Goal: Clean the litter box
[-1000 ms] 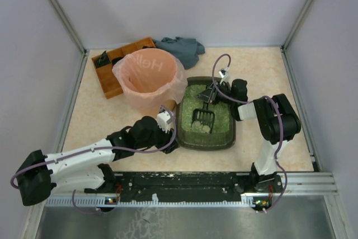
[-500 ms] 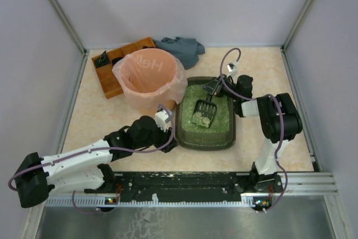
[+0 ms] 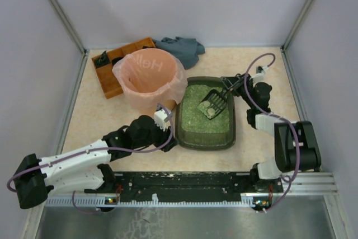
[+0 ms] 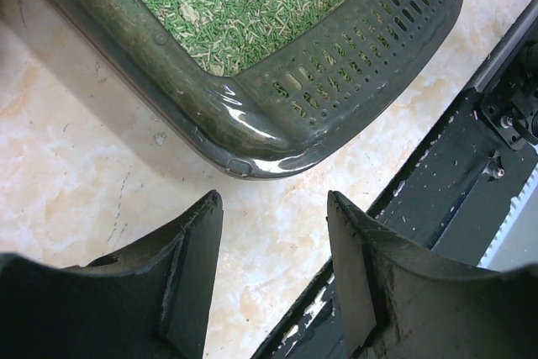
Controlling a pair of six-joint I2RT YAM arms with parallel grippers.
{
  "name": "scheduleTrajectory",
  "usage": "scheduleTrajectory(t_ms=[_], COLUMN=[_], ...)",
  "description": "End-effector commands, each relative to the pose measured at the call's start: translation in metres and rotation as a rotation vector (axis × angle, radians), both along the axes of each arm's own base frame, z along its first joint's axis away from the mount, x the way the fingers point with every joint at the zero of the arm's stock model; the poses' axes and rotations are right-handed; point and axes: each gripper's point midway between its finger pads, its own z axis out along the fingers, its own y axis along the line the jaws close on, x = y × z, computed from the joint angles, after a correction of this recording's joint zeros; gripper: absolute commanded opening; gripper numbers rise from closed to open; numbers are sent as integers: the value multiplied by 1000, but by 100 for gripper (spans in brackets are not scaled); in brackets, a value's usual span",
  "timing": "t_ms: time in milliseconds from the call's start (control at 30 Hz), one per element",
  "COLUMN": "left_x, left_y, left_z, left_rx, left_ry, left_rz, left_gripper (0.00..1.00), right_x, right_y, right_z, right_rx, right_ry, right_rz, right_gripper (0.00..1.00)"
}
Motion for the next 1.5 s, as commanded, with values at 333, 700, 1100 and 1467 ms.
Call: scheduleTrajectory(t_ms=[333,700,1100,1467], left_x=[3,3,4,4], left_y=[-7,-7,-8,-9], left_z=[22,19,21,19], left_rx=[-69,-78,-53,-52], left_ry=[-14,-20,-8,-6], left_rz=[13,13,11,8], left_gripper=[59,59,58,59], right_x=[-13,-16,-21,-23], right_y=[-28,-16,-66,-59], right_z=[46,30,26,58], right_rx=[81,162,291,357], right_ry=[-78,-60,-79,-221], right_rz=[-244,-192,-363,-303], right_gripper=[0,0,0,0])
